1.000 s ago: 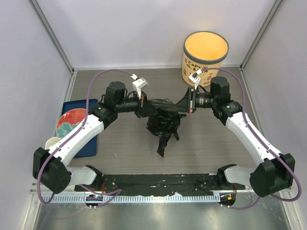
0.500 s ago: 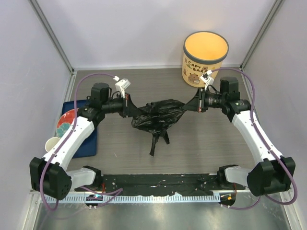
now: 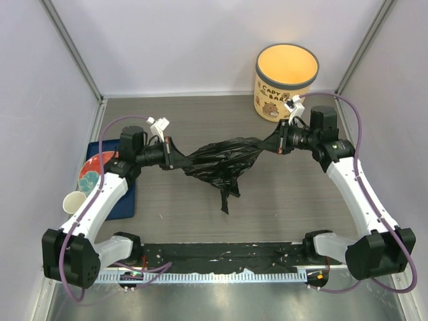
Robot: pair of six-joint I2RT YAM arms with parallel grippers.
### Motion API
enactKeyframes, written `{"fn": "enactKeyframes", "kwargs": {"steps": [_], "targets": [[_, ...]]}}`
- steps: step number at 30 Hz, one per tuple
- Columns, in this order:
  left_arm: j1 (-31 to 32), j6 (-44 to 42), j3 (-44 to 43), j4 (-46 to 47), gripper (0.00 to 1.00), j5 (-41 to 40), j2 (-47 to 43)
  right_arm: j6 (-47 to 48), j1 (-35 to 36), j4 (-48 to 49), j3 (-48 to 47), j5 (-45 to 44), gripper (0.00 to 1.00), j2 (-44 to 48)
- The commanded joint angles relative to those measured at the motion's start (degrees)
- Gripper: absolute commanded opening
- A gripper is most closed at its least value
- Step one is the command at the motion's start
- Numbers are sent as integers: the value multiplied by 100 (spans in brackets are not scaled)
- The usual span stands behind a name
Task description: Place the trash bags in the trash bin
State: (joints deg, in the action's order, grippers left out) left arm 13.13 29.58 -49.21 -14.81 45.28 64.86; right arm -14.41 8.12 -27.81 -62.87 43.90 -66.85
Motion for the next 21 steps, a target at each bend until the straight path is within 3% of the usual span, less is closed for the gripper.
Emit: {"fn": "enactKeyframes", "kwargs": {"steps": [1,6,7,9,12,15,21], "targets": [[-118,215,-70,400,0,58,-140,35,-197,399,-392,-286,1,-205],[155,275,-186,320,0,61,17,-52,241,786,-673,-364,4,-1020],[155,615,-124,408,0,-53,79,-61,321,804,-752,-425,23,-1162],[146,942,59,837,0,-413,351,-131,436,664,-1007,-593,52,-1609],[111,1628,149,1705,0,-406,859,-80,366,199,-1157,-479,66,-1805],[76,1884,87,2129,0,-423,1291,-272,50,-215,-850,-417,75,-1586],[58,2517,342,2834,0,-449,1652,-659,-443,-1182,-156,-312,78,-1129]]}}
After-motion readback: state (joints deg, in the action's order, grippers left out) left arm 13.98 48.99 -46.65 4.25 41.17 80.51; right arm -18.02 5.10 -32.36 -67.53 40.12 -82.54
